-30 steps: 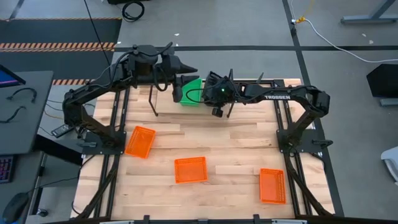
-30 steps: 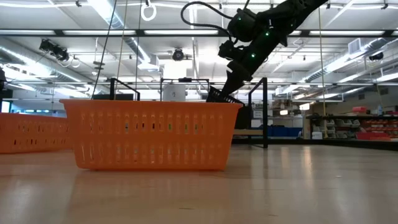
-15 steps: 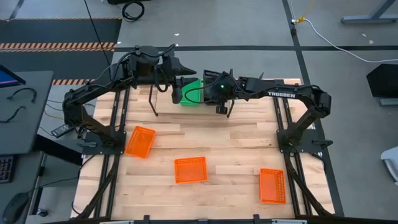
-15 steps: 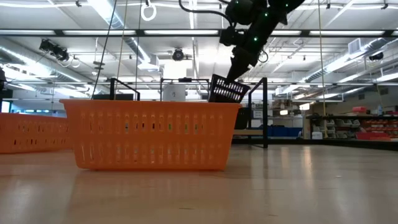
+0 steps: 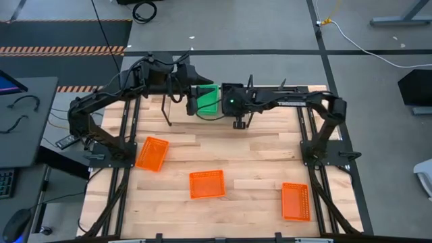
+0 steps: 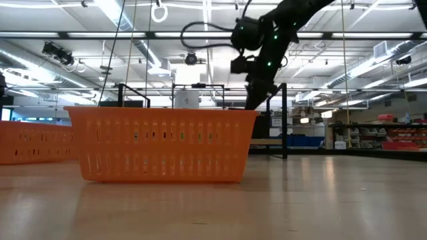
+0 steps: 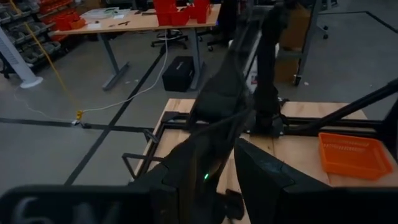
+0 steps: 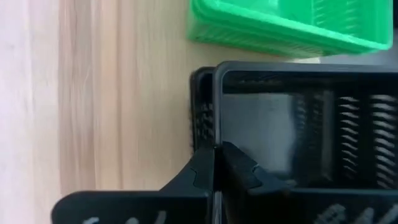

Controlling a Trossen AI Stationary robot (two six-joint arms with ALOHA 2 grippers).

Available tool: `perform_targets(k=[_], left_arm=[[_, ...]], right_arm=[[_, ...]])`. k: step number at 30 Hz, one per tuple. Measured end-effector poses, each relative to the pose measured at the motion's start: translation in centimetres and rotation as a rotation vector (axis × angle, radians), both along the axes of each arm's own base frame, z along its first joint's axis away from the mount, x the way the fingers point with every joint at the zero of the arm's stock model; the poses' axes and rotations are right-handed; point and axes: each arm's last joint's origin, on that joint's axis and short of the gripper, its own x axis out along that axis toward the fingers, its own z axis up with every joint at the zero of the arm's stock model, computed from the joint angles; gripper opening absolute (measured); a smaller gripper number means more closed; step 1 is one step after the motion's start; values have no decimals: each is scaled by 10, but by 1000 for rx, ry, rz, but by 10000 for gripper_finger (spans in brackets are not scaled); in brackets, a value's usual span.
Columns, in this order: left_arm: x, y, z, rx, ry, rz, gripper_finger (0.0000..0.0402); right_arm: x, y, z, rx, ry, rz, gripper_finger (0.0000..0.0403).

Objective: Stack baskets on shelf by color
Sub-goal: Stack the black bin on top of the stacked black bin on the shelf, then put the top orange bin on the shelf

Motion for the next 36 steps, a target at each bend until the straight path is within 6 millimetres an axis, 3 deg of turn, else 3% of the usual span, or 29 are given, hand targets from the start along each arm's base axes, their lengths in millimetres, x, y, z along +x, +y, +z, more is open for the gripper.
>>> perform_targets(k=[6,10,15,23,30,36], left_arm=[[0,0,-1,-1,9,0,117],[0,0,-1,0,11,7,117],[0,0,-1,1,11,8,117],[-1,0,-4,-4,42,17,117],[-19,6,-31,17,372,334,117],[-50,3,-54,-60,704,556,117]], right_arm=[[8,-2,-21,40,38,-22,31],[4,-2,-11,33,8,-35,67],[-4,3,16,15,-93,-48,105],[-8,14,37,14,-181,-54,122],[-6,29,39,143,-221,-32,121],[-2,41,39,252,-244,35,121]])
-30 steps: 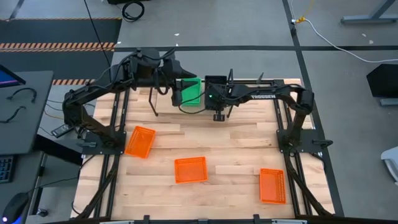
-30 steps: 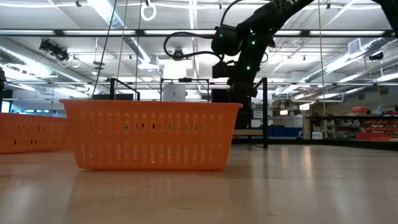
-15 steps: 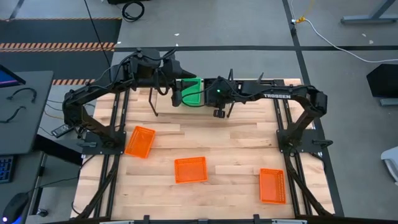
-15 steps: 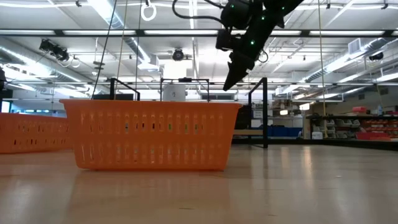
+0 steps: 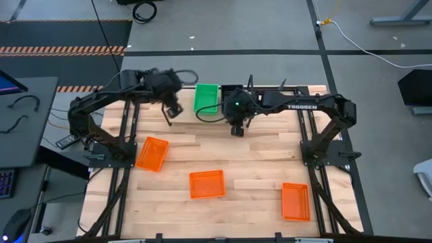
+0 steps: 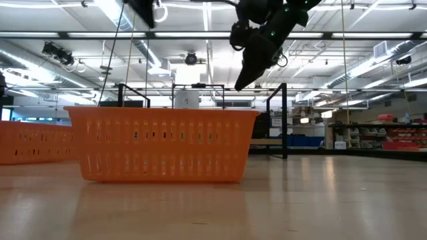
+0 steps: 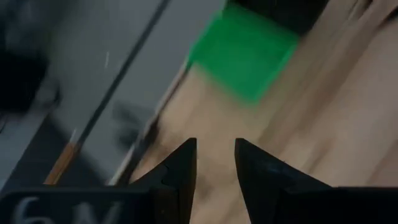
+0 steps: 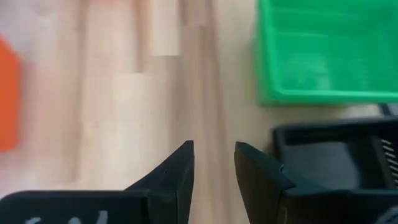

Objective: Stack baskets on shelf by color
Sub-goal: Put the top orange bin on the shelf

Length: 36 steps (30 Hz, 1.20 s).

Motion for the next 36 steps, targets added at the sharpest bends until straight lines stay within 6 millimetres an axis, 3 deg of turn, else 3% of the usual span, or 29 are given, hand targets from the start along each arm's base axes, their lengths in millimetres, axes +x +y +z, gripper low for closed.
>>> perform_targets(k=[2,8,15,21,27,36], left_arm=[[-11,-2,-5,-26,94,64,117],[-6,-17,-30,-68,157,-1,117],[-4,-40,-122,-235,429,-55,117],[-12,-79,-171,-269,527,-111,117],[-41,-115,-192,-261,600,-128,117],[-71,-145,-212,-358,479,-48,117]], right_arm=[[1,5,1,36,-12,41,121],[-2,27,14,126,-73,177,121],[-17,52,43,142,-166,279,121],[-22,70,46,178,-143,299,121],[-24,99,43,141,-94,351,121],[-25,132,45,168,-108,425,121]])
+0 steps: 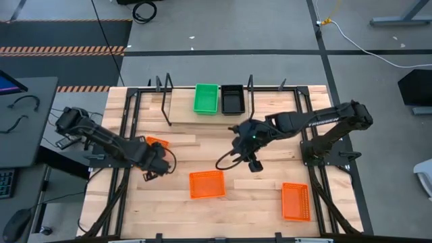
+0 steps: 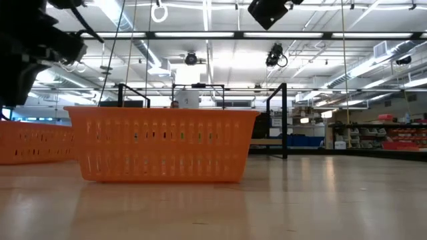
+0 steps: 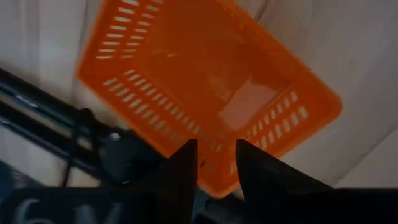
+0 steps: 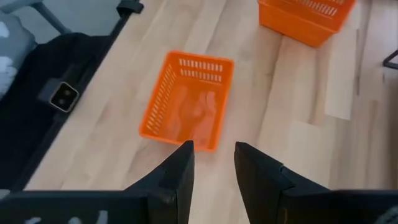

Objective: Stack baskets on shelf by color
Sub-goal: Put the top orange bin on the shelf

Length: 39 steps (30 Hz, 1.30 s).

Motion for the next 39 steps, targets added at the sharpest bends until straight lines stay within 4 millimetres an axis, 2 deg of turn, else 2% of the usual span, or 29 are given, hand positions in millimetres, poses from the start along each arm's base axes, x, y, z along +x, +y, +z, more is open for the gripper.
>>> perform_targets(k=[4,9,13,24,34,39], left_arm=[[-2,-6,-14,-16,-60,58,117],[-12,-4,-40,-51,-23,111,117],[-19,-1,-48,-31,0,153,117],[-20,-11,-49,-41,-26,86,117],[-16,-31,-31,-62,-103,-52,117],[-21,-35,-33,-72,-82,-74,117]], right_arm=[[-1,9,0,21,5,5,121],[-3,18,0,9,6,-2,121],[-3,20,0,6,6,3,121],[-4,19,-1,-11,14,-14,121],[-3,19,0,-18,10,-29,121],[-3,19,-1,-11,13,-36,121]])
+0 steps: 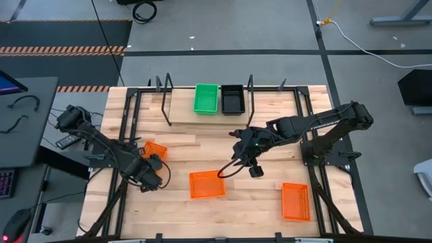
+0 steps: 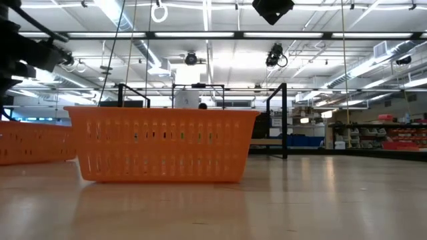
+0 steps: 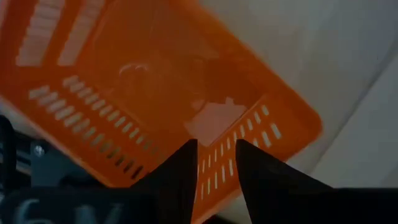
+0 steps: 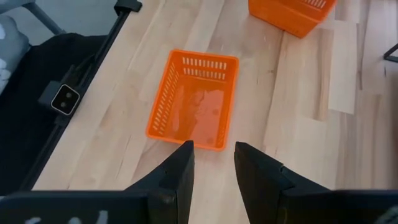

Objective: Stack baskets on shelf by color
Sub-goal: Put the top orange bin on the shelf

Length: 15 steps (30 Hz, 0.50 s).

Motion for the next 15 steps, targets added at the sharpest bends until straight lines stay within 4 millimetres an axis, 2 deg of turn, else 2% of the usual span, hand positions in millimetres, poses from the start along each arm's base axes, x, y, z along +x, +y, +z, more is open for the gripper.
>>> perform_targets(k=[12,15], left_arm=[[-7,-2,-1,-35,84,-63,127],[-9,-1,7,-3,120,-75,137]], right_arm=[[0,1,0,-9,2,11,121],[0,0,-1,-13,3,15,121]])
